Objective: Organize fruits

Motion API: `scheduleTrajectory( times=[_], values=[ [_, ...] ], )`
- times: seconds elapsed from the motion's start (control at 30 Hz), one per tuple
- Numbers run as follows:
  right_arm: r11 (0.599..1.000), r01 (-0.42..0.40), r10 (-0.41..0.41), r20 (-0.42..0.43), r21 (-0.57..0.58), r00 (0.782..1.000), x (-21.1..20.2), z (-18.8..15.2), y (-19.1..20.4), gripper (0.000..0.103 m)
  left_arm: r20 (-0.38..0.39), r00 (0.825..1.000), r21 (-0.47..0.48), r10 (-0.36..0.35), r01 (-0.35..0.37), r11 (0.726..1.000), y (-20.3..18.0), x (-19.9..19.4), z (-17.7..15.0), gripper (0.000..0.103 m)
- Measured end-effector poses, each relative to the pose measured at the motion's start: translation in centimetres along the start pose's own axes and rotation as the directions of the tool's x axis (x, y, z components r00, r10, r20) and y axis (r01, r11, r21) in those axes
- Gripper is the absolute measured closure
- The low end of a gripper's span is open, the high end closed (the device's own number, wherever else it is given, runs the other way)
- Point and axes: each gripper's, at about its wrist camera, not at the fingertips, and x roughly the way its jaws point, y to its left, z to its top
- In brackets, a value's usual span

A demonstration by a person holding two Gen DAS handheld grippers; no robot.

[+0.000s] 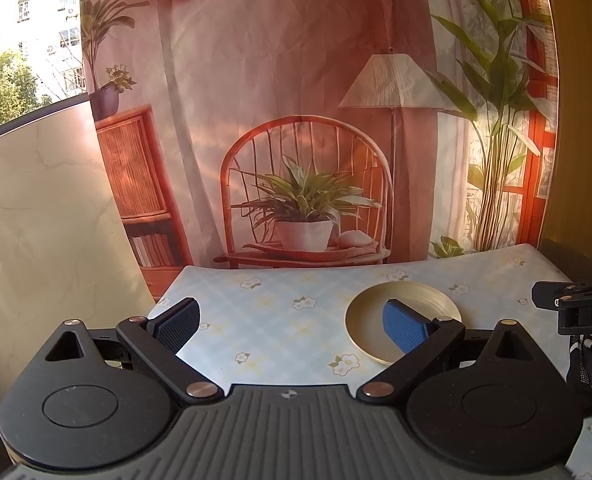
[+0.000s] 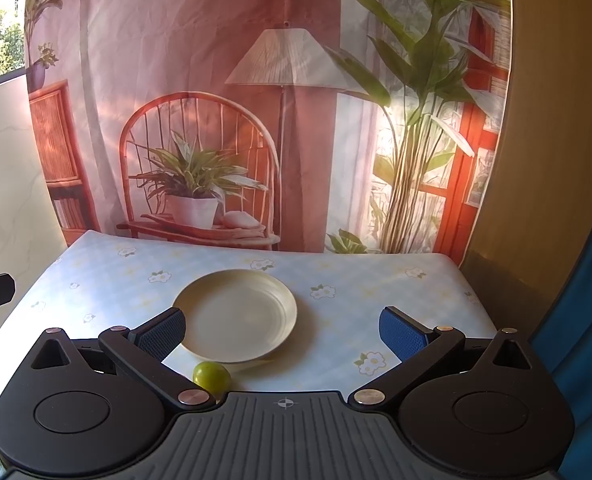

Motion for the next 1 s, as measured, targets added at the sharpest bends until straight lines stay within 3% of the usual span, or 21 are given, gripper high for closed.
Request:
scheduleTrajectory(
  times=[1.0],
  values=[
    [1.0, 0.001, -0.001, 0.003, -0.001, 1.0, -0.06, -0.13, 0.08, 0.0, 0.002, 1.0, -0.004, 0.002, -0.002, 1.0, -0.03, -0.16, 0.12, 0.004]
  ],
)
